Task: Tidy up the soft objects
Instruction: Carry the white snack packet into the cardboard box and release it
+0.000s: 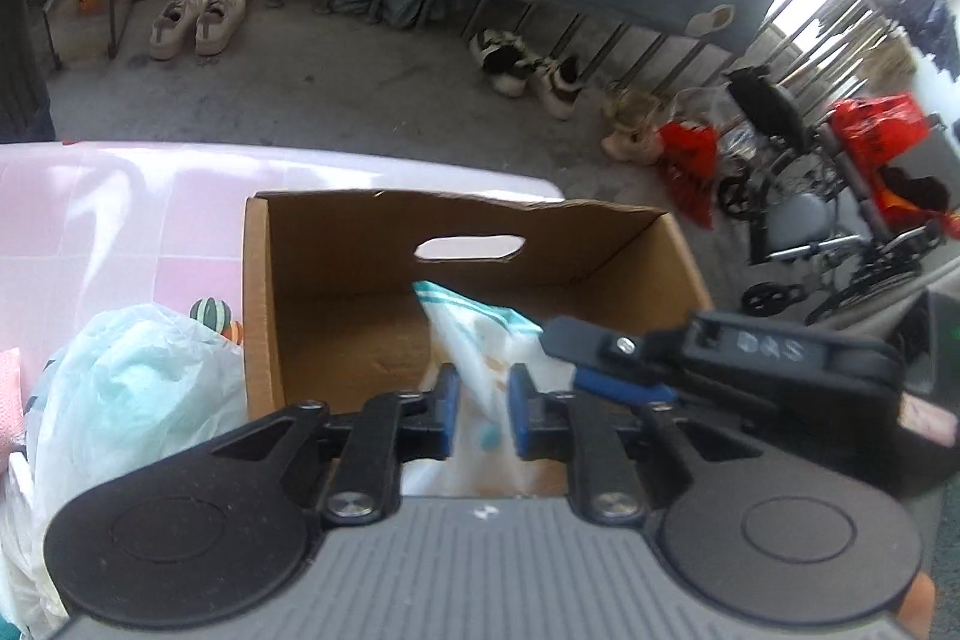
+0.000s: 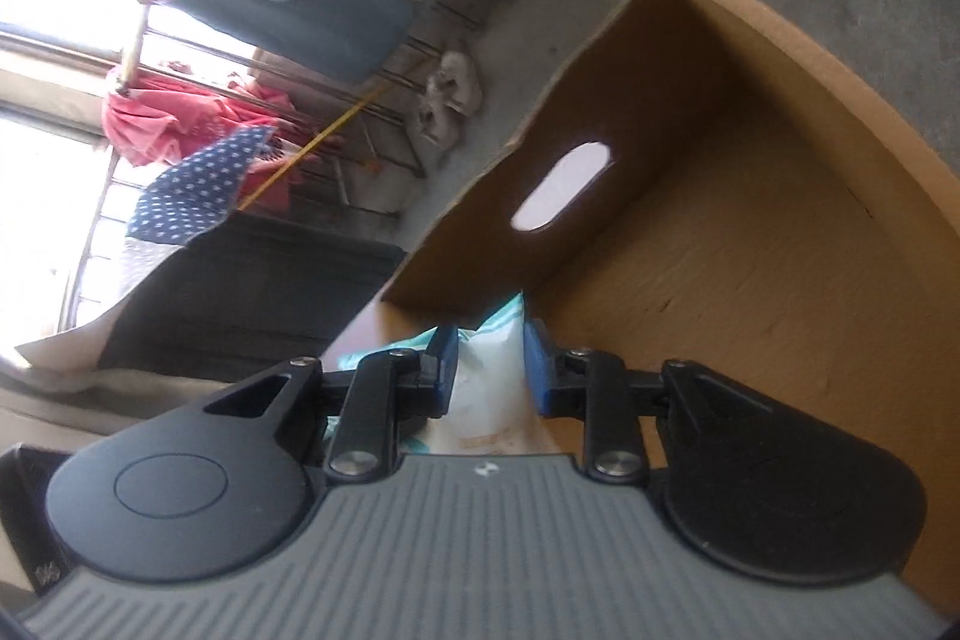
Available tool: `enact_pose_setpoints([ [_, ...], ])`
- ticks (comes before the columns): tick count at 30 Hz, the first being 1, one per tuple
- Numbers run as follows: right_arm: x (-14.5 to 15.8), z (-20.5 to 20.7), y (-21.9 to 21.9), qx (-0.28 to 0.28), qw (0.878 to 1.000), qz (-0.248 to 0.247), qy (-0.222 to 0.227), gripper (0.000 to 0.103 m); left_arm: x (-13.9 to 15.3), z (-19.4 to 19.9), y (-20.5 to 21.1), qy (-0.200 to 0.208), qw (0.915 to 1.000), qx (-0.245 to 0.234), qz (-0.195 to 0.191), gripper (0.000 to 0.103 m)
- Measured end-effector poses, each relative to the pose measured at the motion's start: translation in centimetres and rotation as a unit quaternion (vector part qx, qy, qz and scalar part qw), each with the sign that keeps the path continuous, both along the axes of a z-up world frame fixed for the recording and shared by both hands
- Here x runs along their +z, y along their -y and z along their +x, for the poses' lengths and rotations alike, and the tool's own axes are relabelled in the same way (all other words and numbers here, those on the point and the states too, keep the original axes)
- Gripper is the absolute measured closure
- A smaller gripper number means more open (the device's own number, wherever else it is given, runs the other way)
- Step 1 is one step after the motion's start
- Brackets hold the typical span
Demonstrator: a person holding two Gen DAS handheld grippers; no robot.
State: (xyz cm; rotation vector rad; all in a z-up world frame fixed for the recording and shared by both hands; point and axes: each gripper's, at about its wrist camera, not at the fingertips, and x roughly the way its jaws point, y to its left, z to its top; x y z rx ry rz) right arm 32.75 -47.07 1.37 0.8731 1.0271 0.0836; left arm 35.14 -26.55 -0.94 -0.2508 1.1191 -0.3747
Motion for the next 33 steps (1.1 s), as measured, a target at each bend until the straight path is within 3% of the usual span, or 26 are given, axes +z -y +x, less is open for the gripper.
enact_pose_setpoints([
  [1,-1.0,0.7,0.3,-0.002,1.0,0.0,-0.006,0.078,-0.2,0.1,-0.1,0.002,1.0,0.0,0.001,0.073],
  [6,-4.7,2.0,0.2,-0.018,0.999,-0.001,-0.033,0.078,0.0,-0.2,-1.2,0.013,0.9999,-0.003,0.007,0.073],
  [9,-5.1,1.1,-0.1,-0.023,0.999,-0.024,-0.037,0.078,1.3,-1.1,-2.7,0.032,0.9995,-0.007,0.004,0.072],
  [15,-4.1,0.6,-0.7,-0.028,0.996,-0.07,-0.045,0.078,4.4,-3.5,-7.0,0.068,0.9976,0.006,0.01,0.06],
  [19,-4.4,2.0,-3.3,0.009,0.993,-0.114,-0.042,0.078,5.4,-4.9,-10.9,0.079,0.9963,0.027,0.02,0.055],
  [23,-7.3,3.7,-6.4,0.071,0.982,-0.154,-0.081,0.074,5.3,-6.4,-15.6,0.079,0.9951,0.056,0.022,0.055],
  [25,-7.9,4.0,-7.4,0.079,0.978,-0.176,-0.075,0.07,4.9,-7.1,-17.7,0.075,0.9945,0.07,0.02,0.055],
  [33,-7.4,5.5,-9.9,0.16,0.962,-0.216,-0.051,0.075,2.9,-9.9,-23.3,0.066,0.9927,0.099,0.02,0.055],
])
